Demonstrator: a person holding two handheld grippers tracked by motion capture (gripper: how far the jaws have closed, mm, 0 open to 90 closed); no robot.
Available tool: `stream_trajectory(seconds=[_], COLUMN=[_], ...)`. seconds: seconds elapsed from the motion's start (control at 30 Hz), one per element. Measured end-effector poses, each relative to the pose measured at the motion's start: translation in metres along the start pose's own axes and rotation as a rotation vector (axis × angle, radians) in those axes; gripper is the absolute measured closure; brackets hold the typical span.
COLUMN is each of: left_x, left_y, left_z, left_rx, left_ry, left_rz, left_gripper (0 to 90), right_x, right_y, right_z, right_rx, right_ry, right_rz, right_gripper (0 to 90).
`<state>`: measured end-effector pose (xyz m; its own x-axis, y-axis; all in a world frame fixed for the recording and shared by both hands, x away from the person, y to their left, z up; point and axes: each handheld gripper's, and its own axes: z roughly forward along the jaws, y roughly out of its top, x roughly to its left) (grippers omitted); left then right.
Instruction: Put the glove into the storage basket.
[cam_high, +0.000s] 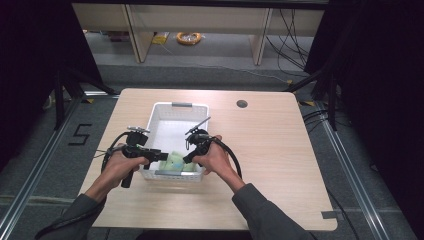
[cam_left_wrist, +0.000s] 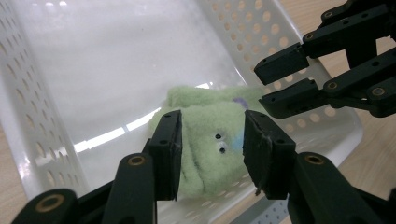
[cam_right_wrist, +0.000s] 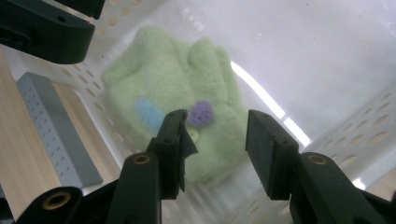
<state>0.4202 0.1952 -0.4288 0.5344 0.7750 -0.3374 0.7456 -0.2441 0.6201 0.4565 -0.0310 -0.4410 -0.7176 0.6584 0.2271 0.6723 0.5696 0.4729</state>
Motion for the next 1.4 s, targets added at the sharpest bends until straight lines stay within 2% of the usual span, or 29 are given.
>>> stream_trajectory(seconds=[0.17,0.3,0.33,0.37,0.4,0.47,0.57,0.6,0.63,0.8,0.87,0.9,0.93,0.97,1.0,1.07,1.2,1.23,1.3,1.33,1.4], left_x=[-0.005,-0.010,-0.011,-0.013,-0.013,-0.018,-0.024,-0.025,-0.029,-0.041,-0.047,-0.050,-0.053,-0.056,-0.058,-0.063,-0.072,-0.075,-0.079,-0.081,-0.086], left_y=[0.001,-0.001,-0.001,-0.002,-0.002,-0.003,-0.005,-0.006,-0.007,-0.011,-0.013,-0.014,-0.015,-0.016,-0.017,-0.018,-0.021,-0.022,-0.024,-0.025,-0.028], left_z=[-0.006,-0.007,-0.009,-0.010,-0.011,-0.013,-0.014,-0.016,-0.016,-0.019,-0.020,-0.020,-0.020,-0.021,-0.022,-0.023,-0.025,-0.025,-0.025,-0.024,-0.023], left_rx=[-0.022,-0.046,-0.045,-0.059,-0.055,-0.074,-0.080,-0.068,-0.087,-0.108,-0.114,-0.116,-0.116,-0.115,-0.120,-0.126,-0.130,-0.132,-0.126,-0.128,-0.124], left_ry=[-0.009,-0.007,-0.011,-0.019,-0.020,-0.029,-0.039,-0.042,-0.045,-0.071,-0.076,-0.074,-0.077,-0.080,-0.084,-0.093,-0.110,-0.117,-0.125,-0.136,-0.140], left_rz=[0.006,-0.010,0.003,-0.010,0.003,-0.010,-0.002,0.015,0.003,0.026,0.038,0.047,0.055,0.064,0.070,0.077,0.088,0.093,0.105,0.108,0.120], left_gripper=[56.0,54.4,53.7,53.0,51.6,48.4,46.0,44.6,43.6,41.3,40.4,39.8,39.4,39.1,38.4,37.7,36.3,36.1,35.1,34.8,34.4], right_x=[-0.002,-0.001,-0.001,-0.001,-0.001,-0.002,-0.003,-0.003,-0.003,-0.005,-0.005,-0.006,-0.005,-0.005,-0.006,-0.009,-0.012,-0.011,-0.015,-0.016,-0.019], right_y=[0.001,0.001,0.001,0.001,0.001,-0.001,-0.004,-0.006,-0.007,-0.017,-0.022,-0.025,-0.028,-0.031,-0.034,-0.039,-0.051,-0.054,-0.059,-0.062,-0.067], right_z=[-0.007,-0.013,-0.016,-0.018,-0.021,-0.025,-0.034,-0.037,-0.040,-0.056,-0.061,-0.064,-0.067,-0.071,-0.072,-0.074,-0.081,-0.082,-0.086,-0.086,-0.090], right_rx=[-0.026,-0.047,-0.047,-0.055,-0.065,-0.074,-0.101,-0.110,-0.121,-0.163,-0.186,-0.182,-0.170,-0.166,-0.184,-0.200,-0.217,-0.227,-0.235,-0.255,-0.245], right_ry=[-0.014,-0.009,-0.010,-0.011,-0.010,-0.006,-0.002,0.002,0.001,0.017,0.023,0.031,0.013,0.011,0.015,0.041,0.034,0.043,0.040,0.034,0.036], right_rz=[-0.012,-0.026,-0.027,-0.030,-0.036,-0.037,-0.050,-0.054,-0.057,-0.072,-0.062,-0.057,-0.028,-0.026,-0.028,-0.063,-0.068,-0.049,-0.062,-0.056,-0.052], right_gripper=[58.1,57.3,56.8,56.2,55.9,55.5,53.6,53.1,52.7,50.7,50.0,50.0,49.9,49.6,49.5,49.5,48.4,48.0,46.7,46.3,45.9])
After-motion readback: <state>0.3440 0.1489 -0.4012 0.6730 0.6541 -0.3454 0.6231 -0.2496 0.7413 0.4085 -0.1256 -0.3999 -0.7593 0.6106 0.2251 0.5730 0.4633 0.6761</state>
